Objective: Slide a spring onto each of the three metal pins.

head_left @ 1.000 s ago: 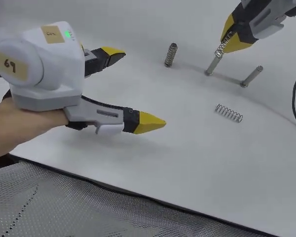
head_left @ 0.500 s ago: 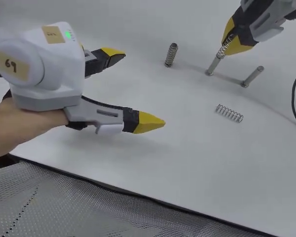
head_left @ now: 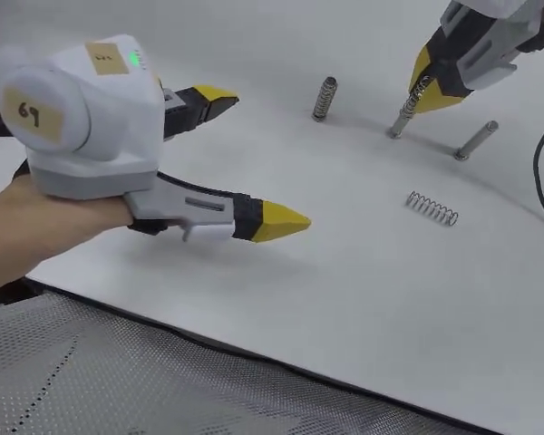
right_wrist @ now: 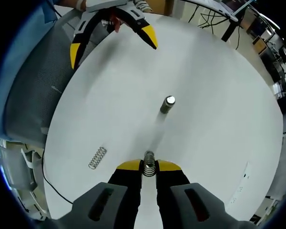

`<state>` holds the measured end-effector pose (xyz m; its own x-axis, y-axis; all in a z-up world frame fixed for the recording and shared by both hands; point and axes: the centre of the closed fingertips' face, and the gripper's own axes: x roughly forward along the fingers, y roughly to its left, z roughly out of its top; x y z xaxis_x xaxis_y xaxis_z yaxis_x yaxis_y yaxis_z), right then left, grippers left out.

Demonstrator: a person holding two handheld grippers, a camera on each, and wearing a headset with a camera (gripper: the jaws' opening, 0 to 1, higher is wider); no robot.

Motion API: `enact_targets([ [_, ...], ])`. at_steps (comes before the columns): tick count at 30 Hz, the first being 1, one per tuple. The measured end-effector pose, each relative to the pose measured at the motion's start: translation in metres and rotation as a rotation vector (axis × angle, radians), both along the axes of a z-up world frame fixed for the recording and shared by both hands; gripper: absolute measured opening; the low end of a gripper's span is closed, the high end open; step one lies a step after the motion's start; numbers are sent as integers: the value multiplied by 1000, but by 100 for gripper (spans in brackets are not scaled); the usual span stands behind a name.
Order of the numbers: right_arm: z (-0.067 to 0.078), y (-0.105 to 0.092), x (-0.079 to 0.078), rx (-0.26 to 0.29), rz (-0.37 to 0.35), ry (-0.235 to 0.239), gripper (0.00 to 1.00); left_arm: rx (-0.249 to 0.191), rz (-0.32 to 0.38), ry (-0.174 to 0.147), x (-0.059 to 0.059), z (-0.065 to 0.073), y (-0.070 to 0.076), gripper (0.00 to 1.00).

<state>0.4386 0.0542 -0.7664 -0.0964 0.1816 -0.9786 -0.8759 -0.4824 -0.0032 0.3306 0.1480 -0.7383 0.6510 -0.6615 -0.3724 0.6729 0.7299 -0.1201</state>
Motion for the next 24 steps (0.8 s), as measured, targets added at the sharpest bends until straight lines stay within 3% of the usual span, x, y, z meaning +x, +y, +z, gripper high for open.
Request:
enact_targets([
  [24,-26,0,-2,-29,10,8,8,-3,4,7,-1,0,1,87],
])
